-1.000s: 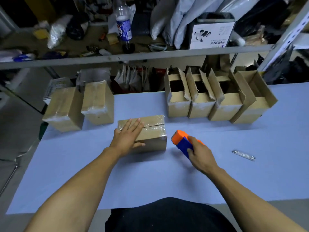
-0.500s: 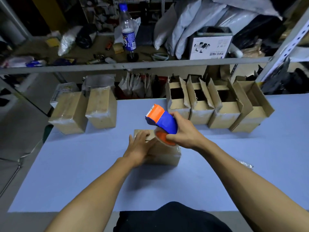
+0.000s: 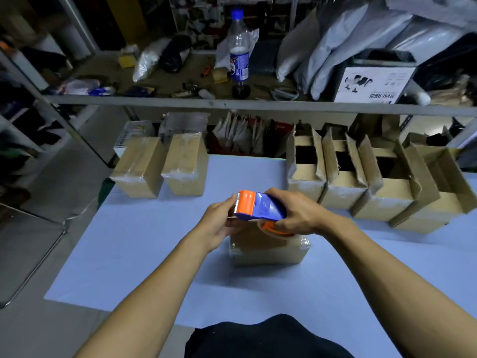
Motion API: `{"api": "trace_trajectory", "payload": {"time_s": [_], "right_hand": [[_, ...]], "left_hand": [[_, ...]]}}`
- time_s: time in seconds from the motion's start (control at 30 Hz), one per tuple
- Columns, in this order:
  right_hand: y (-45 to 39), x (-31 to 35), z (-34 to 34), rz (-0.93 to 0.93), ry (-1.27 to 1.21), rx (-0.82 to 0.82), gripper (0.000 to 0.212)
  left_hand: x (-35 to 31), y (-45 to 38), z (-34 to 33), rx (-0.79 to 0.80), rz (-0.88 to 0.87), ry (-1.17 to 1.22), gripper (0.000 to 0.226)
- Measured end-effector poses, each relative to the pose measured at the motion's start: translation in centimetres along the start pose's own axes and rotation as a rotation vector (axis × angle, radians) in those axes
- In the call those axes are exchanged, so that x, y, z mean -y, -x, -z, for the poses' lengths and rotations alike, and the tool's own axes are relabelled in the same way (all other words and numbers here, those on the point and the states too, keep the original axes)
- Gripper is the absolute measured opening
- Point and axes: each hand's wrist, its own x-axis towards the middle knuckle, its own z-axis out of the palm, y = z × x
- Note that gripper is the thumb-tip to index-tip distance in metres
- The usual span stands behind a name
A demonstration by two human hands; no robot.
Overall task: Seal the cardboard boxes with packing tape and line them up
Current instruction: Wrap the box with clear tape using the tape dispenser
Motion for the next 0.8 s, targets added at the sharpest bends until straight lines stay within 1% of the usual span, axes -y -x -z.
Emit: {"api": "trace_trajectory", "payload": {"time_s": [0.13, 0.23, 0.33, 0.4, 0.47, 0.53, 0.63, 0.73, 0.8], "right_hand": [[-0.9, -0.2, 0.4, 0.024, 0.024, 0.046, 0.046], [-1.3, -0.5, 0.5, 0.035, 0.032, 0.072, 0.047], [-1.6, -0.4, 0.6, 0.049, 0.049, 0.115, 0.048], [-1.7, -0.1, 0.6, 0.075, 0.082, 0.124, 0.046], [-1.9, 0.1, 0.4, 0.126, 0.16, 0.121, 0.043], [-1.9, 0.5, 0.2, 0.168, 0.232, 0.119, 0.045], [-1.8, 0.8, 0.1, 0.206, 0.305, 0.11, 0.056], [-1.7, 1.2, -0.2, 0.215, 0.334, 0.111, 0.068], [-1.8, 1.4, -0.3, 0.217, 0.347, 0.106, 0.071]], "left_hand": [[0.0, 0.2, -0.1, -0.007, 0.005, 0.154, 0.019], [0.4, 0.0, 0.4, 0.003, -0.006, 0.181, 0.017], [1.0, 0.0, 0.7, 0.0, 0.022, 0.253, 0.014], [1.6, 0.0, 0.8, -0.079, 0.003, 0.175, 0.011], [2.5, -0.2, 0.8, -0.198, -0.064, -0.014, 0.015], [3.5, 0.0, 0.8, -0.296, -0.141, -0.116, 0.021], [4.8, 0.4, 0.9, -0.389, -0.195, -0.092, 0.022], [5.4, 0.3, 0.8, -0.443, -0.153, -0.05, 0.019], [5.5, 0.0, 0.8, -0.491, -0.129, -0.017, 0.02]]}}
